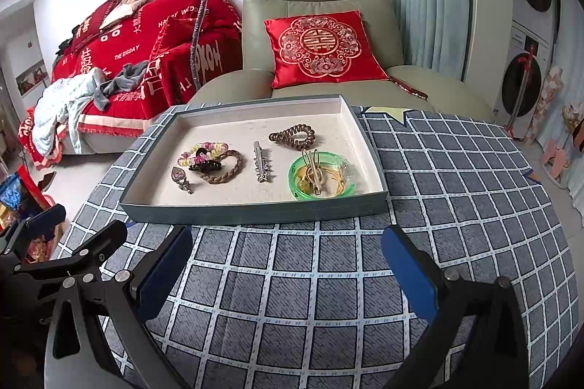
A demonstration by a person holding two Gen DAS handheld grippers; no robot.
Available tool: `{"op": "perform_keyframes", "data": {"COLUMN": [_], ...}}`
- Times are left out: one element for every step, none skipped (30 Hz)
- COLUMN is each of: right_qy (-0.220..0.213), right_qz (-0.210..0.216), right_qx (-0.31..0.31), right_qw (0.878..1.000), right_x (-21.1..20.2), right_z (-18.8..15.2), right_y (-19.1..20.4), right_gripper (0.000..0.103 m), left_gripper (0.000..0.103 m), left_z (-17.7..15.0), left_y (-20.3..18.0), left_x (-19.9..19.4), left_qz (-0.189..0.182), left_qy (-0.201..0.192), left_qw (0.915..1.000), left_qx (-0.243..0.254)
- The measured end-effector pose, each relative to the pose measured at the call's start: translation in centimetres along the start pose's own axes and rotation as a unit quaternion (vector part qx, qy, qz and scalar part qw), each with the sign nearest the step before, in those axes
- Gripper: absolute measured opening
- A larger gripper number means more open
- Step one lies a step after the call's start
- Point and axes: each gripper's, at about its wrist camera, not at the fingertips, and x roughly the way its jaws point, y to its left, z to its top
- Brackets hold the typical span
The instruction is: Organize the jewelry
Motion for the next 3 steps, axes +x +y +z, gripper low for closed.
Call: {"op": "perform_keyframes", "data": {"right_qy": [0.0, 0.0, 0.0], "right_qz": [0.0, 0.0, 0.0], "right_qx": [0.0, 0.0, 0.0], "right_qw": [1.0, 1.0, 1.0], "right_x": [-0.03, 0.0, 0.0], "right_z": [0.02, 0.0, -0.01], "right_y": [0.07, 0.01, -0.01], "right_gripper": [0.103, 0.103, 0.103], "left_gripper": [0.103, 0.103, 0.103], "left_z": [-0.01, 0.01, 0.02], "left_y": [-0.03, -0.07, -0.12], "left_x": [-0.03, -0.06, -0.03], "left_qz": [0.001, 0.001, 0.001], "left_qy": [-0.001, -0.002, -0.003], "left_qw": [1.0, 1.0, 1.0], "left_qx": [0.001, 0.003, 0.003]}}
